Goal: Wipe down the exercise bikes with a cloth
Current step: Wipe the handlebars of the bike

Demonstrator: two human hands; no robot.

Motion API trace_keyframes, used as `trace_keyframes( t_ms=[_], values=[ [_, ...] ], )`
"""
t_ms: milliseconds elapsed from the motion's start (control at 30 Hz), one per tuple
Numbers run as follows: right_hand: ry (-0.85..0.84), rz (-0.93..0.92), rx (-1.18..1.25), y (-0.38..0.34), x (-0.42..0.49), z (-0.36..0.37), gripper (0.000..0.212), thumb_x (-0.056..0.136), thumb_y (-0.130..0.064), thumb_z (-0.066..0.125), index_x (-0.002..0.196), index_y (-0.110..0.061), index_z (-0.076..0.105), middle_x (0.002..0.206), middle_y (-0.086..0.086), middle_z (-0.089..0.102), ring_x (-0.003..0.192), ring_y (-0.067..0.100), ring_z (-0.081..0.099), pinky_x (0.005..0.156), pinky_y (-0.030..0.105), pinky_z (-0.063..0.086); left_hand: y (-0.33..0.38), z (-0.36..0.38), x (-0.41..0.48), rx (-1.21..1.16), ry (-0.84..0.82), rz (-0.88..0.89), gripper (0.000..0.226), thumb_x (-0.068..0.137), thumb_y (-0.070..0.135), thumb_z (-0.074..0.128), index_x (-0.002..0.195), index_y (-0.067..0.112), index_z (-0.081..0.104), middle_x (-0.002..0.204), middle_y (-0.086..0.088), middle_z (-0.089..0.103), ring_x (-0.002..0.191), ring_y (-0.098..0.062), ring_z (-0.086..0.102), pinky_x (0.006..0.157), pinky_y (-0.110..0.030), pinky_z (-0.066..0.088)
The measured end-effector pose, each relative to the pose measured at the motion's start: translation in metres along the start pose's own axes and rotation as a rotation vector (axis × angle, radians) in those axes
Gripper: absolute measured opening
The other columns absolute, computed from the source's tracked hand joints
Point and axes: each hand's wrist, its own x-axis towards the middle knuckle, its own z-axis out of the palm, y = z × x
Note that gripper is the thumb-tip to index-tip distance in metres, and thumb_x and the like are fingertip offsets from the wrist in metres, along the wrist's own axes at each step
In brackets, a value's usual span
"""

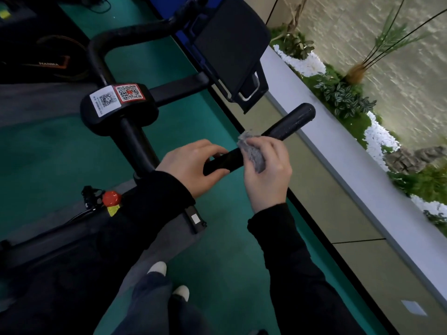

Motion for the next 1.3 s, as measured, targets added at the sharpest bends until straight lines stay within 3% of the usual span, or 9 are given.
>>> trace_keyframes(
  t_ms=[133,233,367,533,733,933,1033,1167,1300],
  values=[
    [-0.123,-0.122,-0.185,0.009,0.026,-0.019,0.016,0.081,-0.002,0.069,0.096,-0.005,0.070,0.095,0.009,0.064,0.090,0.026,0.055,0.084,0.015,0.033,-0.001,-0.001,0.000,-0.010,-0.015,0.009,0.035,0.084,0.045,0.059,0.117,0.033,0.058,0.108,0.014,0.060,0.098,-0.012,0.057,0.077,-0.030,0.048],
    [-0.207,-0.226,-0.313,0.006,0.040,-0.024,0.013,0.083,-0.003,0.065,0.095,-0.005,0.069,0.095,0.009,0.066,0.088,0.027,0.052,0.081,0.018,0.028,-0.002,-0.002,0.000,-0.022,-0.019,0.022,0.037,0.084,0.045,0.059,0.118,0.031,0.059,0.108,0.012,0.061,0.099,-0.013,0.058,0.077,-0.030,0.047],
    [-0.460,-0.391,-0.360,0.002,0.052,-0.024,0.017,0.092,-0.013,0.056,0.099,-0.007,0.070,0.097,0.006,0.069,0.083,0.025,0.051,0.078,0.025,0.032,-0.003,-0.001,0.000,-0.025,-0.014,0.024,0.036,0.083,0.043,0.061,0.116,0.029,0.060,0.106,0.010,0.061,0.100,-0.015,0.058,0.075,-0.027,0.040],
    [-0.640,-0.404,-0.436,0.000,0.085,-0.027,0.020,0.094,-0.021,0.058,0.101,-0.006,0.069,0.095,0.009,0.067,0.084,0.031,0.053,0.078,0.039,0.043,-0.003,-0.003,0.000,-0.050,-0.021,0.050,0.038,0.085,0.042,0.059,0.119,0.027,0.059,0.107,0.007,0.061,0.100,-0.018,0.058,0.079,-0.031,0.044],
    [-0.774,-0.388,-0.517,-0.003,0.099,-0.018,0.019,0.093,-0.019,0.058,0.103,-0.005,0.067,0.096,0.011,0.067,0.091,0.032,0.056,0.080,0.030,0.038,-0.003,-0.004,0.001,-0.064,-0.032,0.078,0.039,0.086,0.042,0.057,0.121,0.024,0.057,0.105,0.004,0.060,0.098,-0.020,0.057,0.080,-0.034,0.046],
    [-1.024,-0.317,-0.412,-0.015,0.100,-0.003,0.018,0.093,-0.021,0.056,0.105,-0.010,0.065,0.099,0.007,0.067,0.094,0.025,0.061,0.085,0.037,0.045,-0.003,-0.003,0.001,-0.056,-0.036,0.072,0.041,0.086,0.043,0.057,0.121,0.022,0.057,0.103,0.002,0.059,0.097,-0.023,0.057,0.079,-0.036,0.045],
    [-1.079,-0.332,-0.432,-0.012,0.109,-0.005,0.017,0.094,-0.017,0.055,0.103,-0.008,0.065,0.097,0.010,0.066,0.093,0.027,0.060,0.084,0.038,0.047,-0.003,-0.002,0.001,-0.067,-0.038,0.062,0.040,0.086,0.044,0.055,0.122,0.025,0.056,0.104,0.004,0.058,0.099,-0.021,0.056,0.081,-0.035,0.044],
    [-0.994,-0.348,-0.515,-0.004,0.114,-0.010,0.021,0.094,-0.019,0.051,0.104,-0.006,0.065,0.098,0.013,0.063,0.094,0.031,0.058,0.085,0.037,0.046,-0.003,-0.001,0.001,-0.077,-0.032,0.052,0.039,0.087,0.045,0.053,0.122,0.028,0.055,0.105,0.007,0.058,0.099,-0.018,0.055,0.082,-0.033,0.042],
    [-1.021,-0.358,-0.389,-0.008,0.104,-0.006,0.016,0.093,-0.014,0.055,0.098,-0.005,0.067,0.095,0.012,0.066,0.091,0.030,0.060,0.084,0.038,0.047,-0.002,0.000,0.001,-0.058,-0.018,0.050,0.038,0.087,0.045,0.053,0.121,0.028,0.055,0.105,0.006,0.058,0.099,-0.019,0.055,0.081,-0.032,0.041]
  ],
)
